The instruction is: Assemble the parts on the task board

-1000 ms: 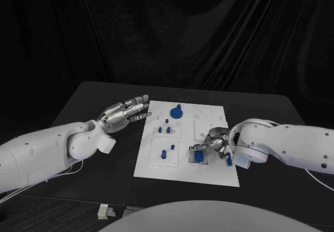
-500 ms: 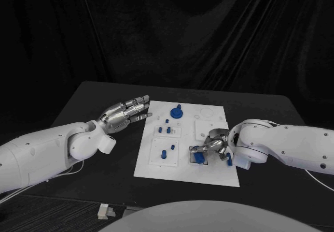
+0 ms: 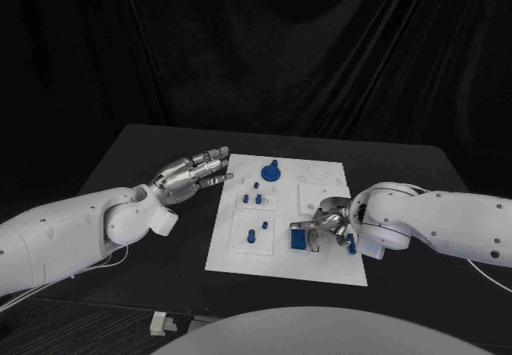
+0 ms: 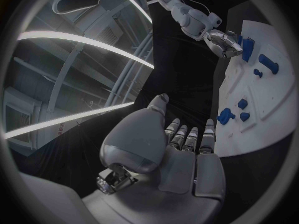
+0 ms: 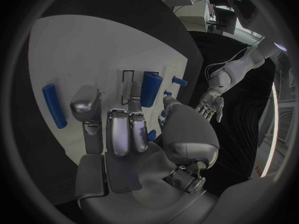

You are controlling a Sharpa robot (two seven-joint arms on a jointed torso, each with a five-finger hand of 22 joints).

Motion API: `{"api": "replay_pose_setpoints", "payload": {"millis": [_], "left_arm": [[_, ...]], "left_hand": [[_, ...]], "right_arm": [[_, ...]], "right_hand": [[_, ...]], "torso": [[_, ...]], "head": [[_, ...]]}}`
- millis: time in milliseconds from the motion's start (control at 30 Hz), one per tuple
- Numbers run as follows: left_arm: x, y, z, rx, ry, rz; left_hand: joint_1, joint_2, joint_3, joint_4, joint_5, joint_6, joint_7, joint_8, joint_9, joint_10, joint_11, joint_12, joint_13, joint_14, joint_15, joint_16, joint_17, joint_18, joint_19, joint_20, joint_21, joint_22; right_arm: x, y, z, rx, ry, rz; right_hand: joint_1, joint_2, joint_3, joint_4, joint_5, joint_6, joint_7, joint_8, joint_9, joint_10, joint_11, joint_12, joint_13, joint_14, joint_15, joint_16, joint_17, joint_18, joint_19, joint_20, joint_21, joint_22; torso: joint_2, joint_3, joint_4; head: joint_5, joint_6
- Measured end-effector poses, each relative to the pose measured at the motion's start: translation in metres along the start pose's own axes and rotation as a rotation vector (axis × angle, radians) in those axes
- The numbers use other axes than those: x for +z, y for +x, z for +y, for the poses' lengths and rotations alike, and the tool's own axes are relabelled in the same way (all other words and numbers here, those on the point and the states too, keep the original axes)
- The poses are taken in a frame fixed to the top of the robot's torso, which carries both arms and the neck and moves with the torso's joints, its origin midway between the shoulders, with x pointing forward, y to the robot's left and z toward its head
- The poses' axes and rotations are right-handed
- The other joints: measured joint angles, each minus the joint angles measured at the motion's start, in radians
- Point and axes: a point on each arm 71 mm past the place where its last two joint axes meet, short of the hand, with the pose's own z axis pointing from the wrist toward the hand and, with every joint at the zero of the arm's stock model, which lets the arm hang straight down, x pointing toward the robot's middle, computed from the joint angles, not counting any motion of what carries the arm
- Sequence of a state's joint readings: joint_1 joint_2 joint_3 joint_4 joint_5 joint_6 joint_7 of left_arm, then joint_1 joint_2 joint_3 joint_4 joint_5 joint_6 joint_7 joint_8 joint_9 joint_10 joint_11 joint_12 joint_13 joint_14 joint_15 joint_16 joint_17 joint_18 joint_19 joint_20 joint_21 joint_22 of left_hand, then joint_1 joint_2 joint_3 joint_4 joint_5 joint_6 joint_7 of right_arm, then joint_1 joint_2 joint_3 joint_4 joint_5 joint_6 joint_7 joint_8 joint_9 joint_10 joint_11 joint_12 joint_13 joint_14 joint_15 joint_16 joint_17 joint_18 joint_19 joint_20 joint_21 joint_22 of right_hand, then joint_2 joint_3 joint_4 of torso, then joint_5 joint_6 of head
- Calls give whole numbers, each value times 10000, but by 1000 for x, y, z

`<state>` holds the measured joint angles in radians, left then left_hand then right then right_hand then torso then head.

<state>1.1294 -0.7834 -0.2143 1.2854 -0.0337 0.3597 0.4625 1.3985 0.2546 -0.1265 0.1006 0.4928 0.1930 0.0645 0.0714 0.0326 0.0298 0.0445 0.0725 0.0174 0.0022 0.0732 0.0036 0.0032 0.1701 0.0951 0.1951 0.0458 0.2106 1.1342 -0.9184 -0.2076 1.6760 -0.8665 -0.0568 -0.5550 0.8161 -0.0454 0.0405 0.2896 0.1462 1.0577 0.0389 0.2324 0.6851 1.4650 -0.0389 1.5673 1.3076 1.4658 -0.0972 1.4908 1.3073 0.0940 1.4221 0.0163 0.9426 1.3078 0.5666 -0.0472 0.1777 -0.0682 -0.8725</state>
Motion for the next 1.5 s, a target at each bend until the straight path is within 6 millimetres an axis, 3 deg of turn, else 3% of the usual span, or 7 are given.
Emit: {"api": "replay_pose_setpoints", "payload": {"millis": [200,533,833,900,1033,1300,1500], "left_arm": [[0,0,1,-12,-26,10],[-1,0,1,-29,-61,18],[-2,0,2,-35,-92,12],[-2,-1,2,-33,-95,5],[-1,-1,2,-31,-104,7],[2,1,2,-39,-118,60],[1,1,3,-32,-129,44]], "left_hand": [[0,0,0,0,0,0,0,0,0,0,0,0,0,0,0,0,0,1,0,0,0,0],[0,0,0,0,0,0,0,0,0,0,0,0,0,0,0,0,0,1,0,0,0,1],[0,0,0,0,0,0,0,0,0,0,0,0,0,0,0,0,0,0,0,0,0,1],[0,0,0,0,0,0,0,0,0,0,0,0,0,0,0,0,0,0,0,0,0,2],[0,0,0,0,0,0,0,10,0,0,0,9,0,0,0,0,0,0,0,0,0,2],[0,0,0,0,0,37,37,37,0,0,0,39,0,0,0,0,0,0,0,0,0,15],[0,0,0,0,0,37,37,36,0,0,0,39,9,0,0,0,0,0,0,0,0,15]], "right_arm": [[0,0,0,23,0,-35],[-6,-1,-6,230,-65,-266],[-31,-13,-10,563,-682,-933],[-37,-21,-9,583,-820,-1193],[-50,-41,-11,490,-865,-1753],[-59,-56,-27,-626,-202,-1966],[-58,-58,-37,-1893,383,-2031]], "right_hand": [[-575,469,-559,41,1,0,0,0,0,0,0,0,0,0,0,0,0,-1,38,-38,-49,-1],[-659,476,-920,-20,-47,19,-19,89,-1,0,0,0,-1,0,0,0,0,-1,38,-38,-55,-2],[887,493,-1340,-215,551,72,-72,559,300,0,0,0,-1,0,0,46,8,-1,109,-109,11,-3],[1380,496,-1384,-408,1026,-1,-145,716,421,8,-8,0,-1,6,-5,45,8,-1,121,-121,12,-3],[1994,466,-1426,-747,1635,-256,-107,795,529,38,-38,0,-1,38,-38,46,7,-1,144,-144,-25,-3],[2565,588,-1461,-1095,1835,-449,-53,794,512,38,-38,0,-2,38,-38,45,6,-1,106,-106,-288,-4],[2637,659,-1450,-1106,1898,-405,-91,794,397,38,-38,0,-2,38,-38,45,6,-1,106,-106,-248,-4]], "torso": [[0,-1,0],[0,0,-3],[5,3,-3],[5,3,-4],[1,3,-4],[-1,3,15],[1,-3,10]], "head": [[-5,0],[51,0],[58,0],[49,0],[1,0],[-79,0],[-120,0]]}}
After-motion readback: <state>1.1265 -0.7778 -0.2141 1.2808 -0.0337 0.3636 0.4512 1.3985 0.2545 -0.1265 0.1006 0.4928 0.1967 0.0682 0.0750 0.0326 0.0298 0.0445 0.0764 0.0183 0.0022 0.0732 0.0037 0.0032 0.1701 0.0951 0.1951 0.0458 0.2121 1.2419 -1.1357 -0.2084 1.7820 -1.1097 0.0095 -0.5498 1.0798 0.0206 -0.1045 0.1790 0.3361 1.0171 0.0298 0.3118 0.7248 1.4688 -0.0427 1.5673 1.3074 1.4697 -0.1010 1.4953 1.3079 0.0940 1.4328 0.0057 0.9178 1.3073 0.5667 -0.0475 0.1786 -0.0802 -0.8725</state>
